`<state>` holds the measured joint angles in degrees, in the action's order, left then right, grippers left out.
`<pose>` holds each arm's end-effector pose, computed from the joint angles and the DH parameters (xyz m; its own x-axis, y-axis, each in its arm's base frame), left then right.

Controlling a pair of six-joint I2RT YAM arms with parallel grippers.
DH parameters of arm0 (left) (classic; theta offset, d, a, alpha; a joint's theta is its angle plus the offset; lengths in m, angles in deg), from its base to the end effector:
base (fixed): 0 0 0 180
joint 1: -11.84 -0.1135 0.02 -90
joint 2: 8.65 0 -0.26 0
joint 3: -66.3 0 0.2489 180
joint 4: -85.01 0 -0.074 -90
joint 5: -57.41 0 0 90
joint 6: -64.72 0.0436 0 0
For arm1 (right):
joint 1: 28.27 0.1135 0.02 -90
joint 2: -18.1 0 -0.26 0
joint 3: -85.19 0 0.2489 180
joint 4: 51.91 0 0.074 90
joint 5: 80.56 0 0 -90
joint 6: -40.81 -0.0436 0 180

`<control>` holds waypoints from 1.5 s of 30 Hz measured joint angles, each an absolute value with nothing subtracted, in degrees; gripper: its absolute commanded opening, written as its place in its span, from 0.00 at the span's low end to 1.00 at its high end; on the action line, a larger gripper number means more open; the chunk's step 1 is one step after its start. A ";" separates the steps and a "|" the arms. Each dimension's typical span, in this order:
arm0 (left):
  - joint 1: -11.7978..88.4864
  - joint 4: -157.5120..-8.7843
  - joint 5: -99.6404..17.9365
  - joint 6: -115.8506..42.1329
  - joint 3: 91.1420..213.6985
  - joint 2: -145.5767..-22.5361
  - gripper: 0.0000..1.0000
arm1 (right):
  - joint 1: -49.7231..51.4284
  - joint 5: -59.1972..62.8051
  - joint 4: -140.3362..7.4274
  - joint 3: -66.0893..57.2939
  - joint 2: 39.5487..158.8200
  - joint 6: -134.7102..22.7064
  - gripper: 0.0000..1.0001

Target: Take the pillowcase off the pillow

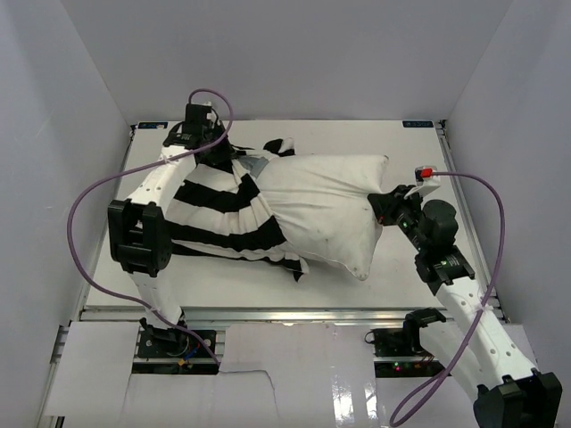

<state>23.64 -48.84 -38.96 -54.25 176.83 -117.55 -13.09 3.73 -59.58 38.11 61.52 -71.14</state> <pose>0.4265 -0.0940 0.2843 -0.7364 -0.3379 -0.5861 -0.0869 0.9064 -0.4134 0.1886 0.0557 0.2999 -0.1958 0.3323 -0.9226 -0.3053 0.8734 0.3793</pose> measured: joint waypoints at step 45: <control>73.71 -72.36 -24.89 -58.23 127.78 -89.34 0.84 | -14.80 17.19 -62.39 38.05 70.66 -80.54 0.08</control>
